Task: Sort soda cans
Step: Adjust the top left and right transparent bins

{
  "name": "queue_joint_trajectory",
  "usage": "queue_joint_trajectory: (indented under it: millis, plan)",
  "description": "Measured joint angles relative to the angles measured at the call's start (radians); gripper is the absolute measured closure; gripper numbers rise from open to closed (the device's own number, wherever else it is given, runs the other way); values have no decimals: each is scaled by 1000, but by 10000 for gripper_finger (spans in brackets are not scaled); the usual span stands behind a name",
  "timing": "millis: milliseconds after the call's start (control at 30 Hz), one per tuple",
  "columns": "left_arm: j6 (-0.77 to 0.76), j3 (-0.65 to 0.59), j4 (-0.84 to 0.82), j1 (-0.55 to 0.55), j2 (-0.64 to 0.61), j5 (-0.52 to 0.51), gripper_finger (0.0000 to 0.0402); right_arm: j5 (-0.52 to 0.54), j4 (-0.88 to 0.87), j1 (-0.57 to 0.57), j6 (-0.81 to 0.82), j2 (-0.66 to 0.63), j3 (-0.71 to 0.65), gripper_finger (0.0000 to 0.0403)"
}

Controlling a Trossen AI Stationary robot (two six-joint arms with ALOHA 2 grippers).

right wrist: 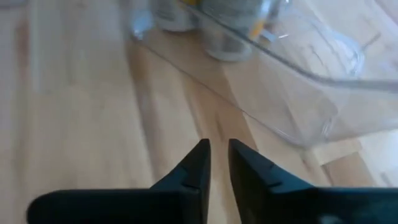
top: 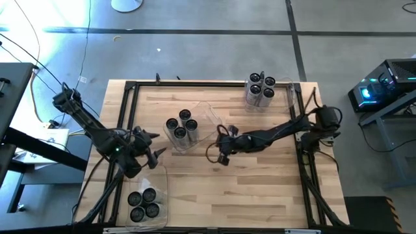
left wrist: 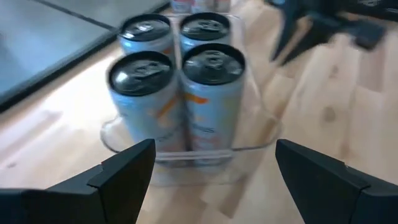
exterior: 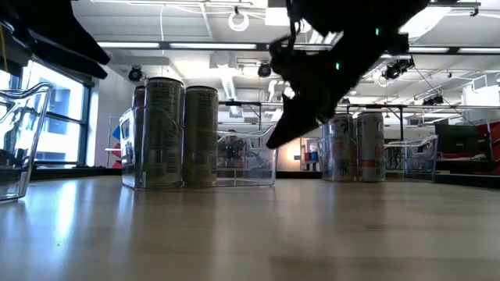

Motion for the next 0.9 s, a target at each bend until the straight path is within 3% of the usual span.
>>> queue_joint_trajectory:
  millis: [133,300,500,767,900]
  plan:
    - [42,18,27,-2,-22,54,77,-6,126,-49,23,35,-69,371]
    - [80,29,29,-1,-45,71,77,27,152,-115,56,52,-76,389]
    - [83,29,26,0,-43,81,77,81,179,-213,64,52,-75,391]
    - [82,29,27,0,-7,215,77,87,270,-377,22,52,-74,391]
    - [62,29,27,25,29,218,77,108,273,-434,-17,44,-73,391]
